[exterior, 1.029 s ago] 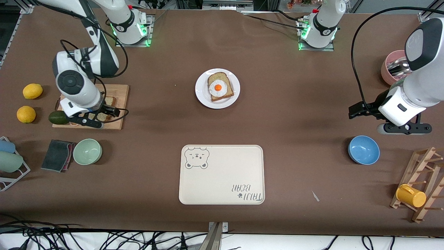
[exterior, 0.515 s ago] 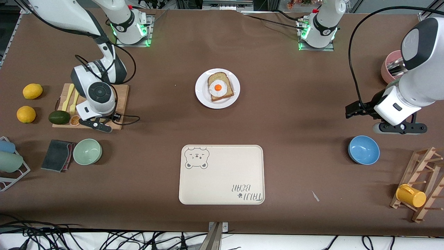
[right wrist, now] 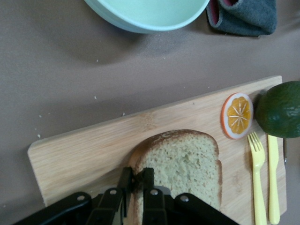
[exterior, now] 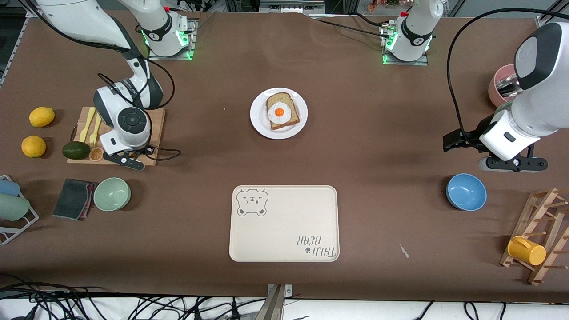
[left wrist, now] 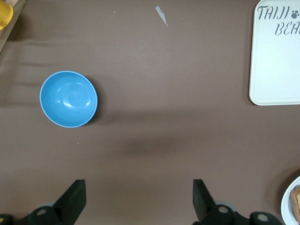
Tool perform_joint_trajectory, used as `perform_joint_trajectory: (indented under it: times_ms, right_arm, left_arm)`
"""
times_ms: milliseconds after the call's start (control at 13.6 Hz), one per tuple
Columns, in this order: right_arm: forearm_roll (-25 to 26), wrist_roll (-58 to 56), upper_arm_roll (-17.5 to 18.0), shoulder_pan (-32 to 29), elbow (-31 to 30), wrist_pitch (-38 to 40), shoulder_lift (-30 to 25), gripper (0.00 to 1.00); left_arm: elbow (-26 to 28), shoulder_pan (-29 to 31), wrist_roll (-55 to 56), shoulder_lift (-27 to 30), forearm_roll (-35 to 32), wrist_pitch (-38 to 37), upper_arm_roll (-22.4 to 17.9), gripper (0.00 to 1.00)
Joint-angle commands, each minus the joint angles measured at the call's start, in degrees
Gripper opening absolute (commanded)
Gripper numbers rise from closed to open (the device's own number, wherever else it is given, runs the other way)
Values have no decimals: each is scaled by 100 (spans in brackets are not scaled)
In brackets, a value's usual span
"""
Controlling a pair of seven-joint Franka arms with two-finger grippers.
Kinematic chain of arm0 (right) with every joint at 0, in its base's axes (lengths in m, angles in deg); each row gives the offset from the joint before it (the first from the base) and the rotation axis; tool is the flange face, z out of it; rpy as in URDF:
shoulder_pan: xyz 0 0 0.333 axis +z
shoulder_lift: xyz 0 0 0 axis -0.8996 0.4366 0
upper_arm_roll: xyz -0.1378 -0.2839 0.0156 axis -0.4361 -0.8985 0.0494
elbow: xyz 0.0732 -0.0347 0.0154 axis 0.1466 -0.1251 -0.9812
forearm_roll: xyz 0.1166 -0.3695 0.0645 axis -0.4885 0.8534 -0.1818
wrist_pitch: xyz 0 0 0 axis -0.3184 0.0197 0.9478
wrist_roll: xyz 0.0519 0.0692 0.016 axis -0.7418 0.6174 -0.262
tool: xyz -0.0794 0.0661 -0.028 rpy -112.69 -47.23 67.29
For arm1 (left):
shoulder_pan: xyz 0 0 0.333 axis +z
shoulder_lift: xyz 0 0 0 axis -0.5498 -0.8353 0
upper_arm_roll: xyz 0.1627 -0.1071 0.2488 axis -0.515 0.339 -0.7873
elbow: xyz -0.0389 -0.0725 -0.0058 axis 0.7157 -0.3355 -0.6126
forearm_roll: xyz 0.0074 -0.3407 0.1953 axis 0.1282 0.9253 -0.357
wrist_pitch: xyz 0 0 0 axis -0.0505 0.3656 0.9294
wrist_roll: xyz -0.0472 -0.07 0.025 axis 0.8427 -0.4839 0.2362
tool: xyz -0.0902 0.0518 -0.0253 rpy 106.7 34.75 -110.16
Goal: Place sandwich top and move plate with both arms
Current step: 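Grasp the bread slice edge with the right gripper, then carry the bread slice with the right gripper over the white plate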
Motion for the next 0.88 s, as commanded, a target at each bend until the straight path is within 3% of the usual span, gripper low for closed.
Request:
perform_joint_trajectory:
  times_ms: [0,221,515,588,809]
  right_arm:
    - [155,133,10,-70,43,-191,156,11]
    - [146,116,10,-70,43,-183,200,0]
    - [59,1,132,-26,235,306,-1,0]
    - [-20,10,376,-26,393,701,-10,0]
    - [-915,19,1009,-26,989,1660,-37,0]
  left_arm:
    - [-13,-4,5,27,102,-66,-4,100]
    - [-5,-21,22,18,102,-66,-4,100]
    - [-13,-21,5,9,102,-66,-4,100]
    - [-5,-13,5,9,102,-66,-4,100]
    - [-5,-12,22,9,102,-66,-4,100]
